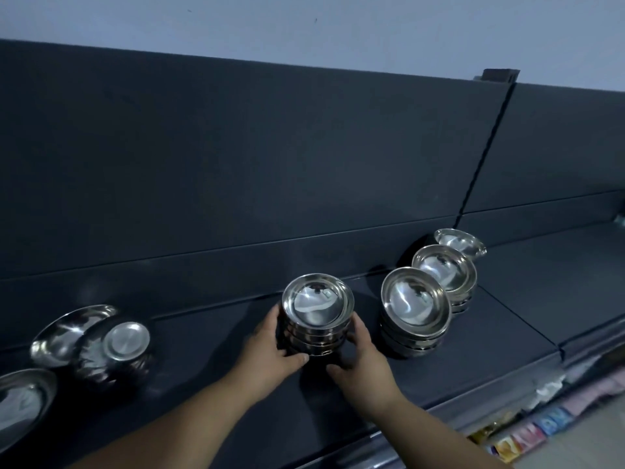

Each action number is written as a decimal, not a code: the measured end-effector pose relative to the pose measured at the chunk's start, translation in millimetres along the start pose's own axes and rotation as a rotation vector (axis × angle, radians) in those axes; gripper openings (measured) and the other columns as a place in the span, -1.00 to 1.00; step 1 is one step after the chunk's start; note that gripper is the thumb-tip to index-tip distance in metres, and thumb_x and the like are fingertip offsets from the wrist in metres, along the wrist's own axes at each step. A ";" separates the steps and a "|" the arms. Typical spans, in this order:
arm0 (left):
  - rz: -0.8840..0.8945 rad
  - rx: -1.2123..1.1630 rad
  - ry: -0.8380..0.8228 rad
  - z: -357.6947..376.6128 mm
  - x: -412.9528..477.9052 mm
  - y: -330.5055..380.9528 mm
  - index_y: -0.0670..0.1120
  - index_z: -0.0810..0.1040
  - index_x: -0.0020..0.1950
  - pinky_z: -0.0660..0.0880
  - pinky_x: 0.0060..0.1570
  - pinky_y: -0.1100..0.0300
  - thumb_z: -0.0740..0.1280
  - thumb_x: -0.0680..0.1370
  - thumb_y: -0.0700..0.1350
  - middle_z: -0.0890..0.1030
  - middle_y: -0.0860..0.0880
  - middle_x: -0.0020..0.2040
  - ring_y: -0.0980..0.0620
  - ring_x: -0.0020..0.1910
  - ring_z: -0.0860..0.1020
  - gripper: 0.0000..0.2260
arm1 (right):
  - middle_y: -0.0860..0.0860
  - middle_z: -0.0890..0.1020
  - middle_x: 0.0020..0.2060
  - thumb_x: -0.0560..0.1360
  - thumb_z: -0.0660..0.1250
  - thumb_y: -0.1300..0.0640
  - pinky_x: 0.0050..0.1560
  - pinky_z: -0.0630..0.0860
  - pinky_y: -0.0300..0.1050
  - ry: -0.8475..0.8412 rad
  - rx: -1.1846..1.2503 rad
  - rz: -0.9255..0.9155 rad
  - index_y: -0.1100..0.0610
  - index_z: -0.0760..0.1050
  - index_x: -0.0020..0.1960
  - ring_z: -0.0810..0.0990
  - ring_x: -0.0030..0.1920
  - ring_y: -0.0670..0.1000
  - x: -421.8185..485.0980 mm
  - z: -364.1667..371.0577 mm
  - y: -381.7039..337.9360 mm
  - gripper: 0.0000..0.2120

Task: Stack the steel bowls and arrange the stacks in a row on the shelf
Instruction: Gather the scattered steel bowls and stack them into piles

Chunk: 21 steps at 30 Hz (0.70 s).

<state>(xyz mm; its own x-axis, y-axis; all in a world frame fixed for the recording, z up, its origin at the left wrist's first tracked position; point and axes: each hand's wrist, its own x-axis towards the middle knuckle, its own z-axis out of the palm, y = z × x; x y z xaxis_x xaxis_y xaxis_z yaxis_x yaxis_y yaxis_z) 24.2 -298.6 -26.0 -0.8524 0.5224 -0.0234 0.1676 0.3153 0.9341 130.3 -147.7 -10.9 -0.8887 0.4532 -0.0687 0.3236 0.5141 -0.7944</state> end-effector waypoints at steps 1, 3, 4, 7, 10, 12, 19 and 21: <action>0.030 0.045 0.021 2.6 6.0 1.5 0.27 0.14 0.40 0.56 0.12 0.22 0.52 0.33 -0.23 0.43 0.03 0.33 0.12 0.15 0.55 -0.16 | -0.02 0.42 0.41 0.41 0.42 0.25 0.32 0.33 -0.28 -0.004 -0.029 -0.014 0.01 -0.04 0.58 0.42 0.38 -0.04 6.5 -0.1 1.9 -0.09; 0.057 0.124 0.045 7.3 16.9 5.3 0.18 0.14 0.47 0.54 0.10 0.28 0.51 0.35 -0.24 0.39 0.08 0.30 0.12 0.17 0.52 -0.16 | 0.02 0.40 0.42 0.41 0.41 0.22 0.39 0.32 -0.22 -0.004 -0.072 -0.039 0.05 -0.01 0.57 0.41 0.39 -0.03 19.2 -0.1 5.6 -0.12; 0.056 0.152 0.054 9.5 21.6 7.4 0.14 0.13 0.49 0.53 0.09 0.31 0.51 0.36 -0.23 0.37 0.10 0.28 0.12 0.17 0.51 -0.15 | 0.03 0.40 0.41 0.41 0.41 0.21 0.40 0.32 -0.20 0.002 -0.084 -0.047 0.06 0.01 0.56 0.42 0.38 -0.03 25.2 -0.2 7.6 -0.15; 0.054 0.245 0.108 15.8 34.7 10.7 0.11 0.09 0.52 0.52 0.17 0.21 0.53 0.35 -0.15 0.34 0.11 0.25 0.08 0.20 0.48 -0.12 | 0.07 0.35 0.43 0.45 0.37 0.20 0.39 0.28 -0.25 0.008 -0.115 -0.085 0.11 0.02 0.55 0.40 0.38 -0.02 42.6 -1.0 11.6 -0.21; 0.032 0.319 0.158 21.5 47.4 11.7 0.11 0.08 0.52 0.50 0.23 0.05 0.55 0.32 -0.05 0.39 0.03 0.33 0.03 0.23 0.49 -0.09 | 0.12 0.21 0.51 0.53 0.30 0.17 0.40 0.22 -0.23 -0.022 -0.135 -0.087 0.14 -0.16 0.58 0.31 0.46 0.03 57.1 0.0 15.6 -0.19; 0.013 0.348 0.184 24.4 54.1 12.0 0.11 0.08 0.52 0.50 0.22 0.04 0.55 0.31 -0.02 0.39 -0.01 0.37 0.02 0.24 0.50 -0.08 | 0.13 0.15 0.54 0.55 0.25 0.18 0.41 0.23 -0.19 -0.037 -0.132 -0.099 0.15 -0.23 0.57 0.29 0.47 0.05 64.5 2.6 17.6 -0.19; -0.021 0.406 0.218 28.1 59.5 17.6 0.07 0.05 0.54 0.49 0.24 0.07 0.52 0.36 -0.02 0.35 -0.02 0.43 0.02 0.27 0.49 -0.11 | 0.14 0.11 0.56 0.57 0.19 0.21 0.40 0.29 -0.10 -0.063 -0.126 -0.105 0.15 -0.31 0.56 0.35 0.44 0.09 78.7 2.0 17.7 -0.20; -0.039 0.456 0.189 26.9 53.7 20.7 0.03 0.03 0.55 0.43 0.31 0.10 0.48 0.41 -0.03 0.29 -0.03 0.47 0.02 0.32 0.45 -0.15 | 0.13 0.14 0.55 0.55 0.21 0.21 0.39 0.31 -0.10 -0.071 -0.134 -0.093 0.15 -0.28 0.57 0.36 0.43 0.09 77.7 0.7 15.8 -0.19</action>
<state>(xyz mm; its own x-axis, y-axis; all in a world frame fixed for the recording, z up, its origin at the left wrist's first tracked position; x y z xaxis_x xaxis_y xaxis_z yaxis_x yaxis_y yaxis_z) -4.8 -242.7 -17.5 -0.9303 0.3635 0.0493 0.2974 0.6687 0.6815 66.1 -104.8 -29.3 -0.9360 0.3492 -0.0454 0.2755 0.6459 -0.7120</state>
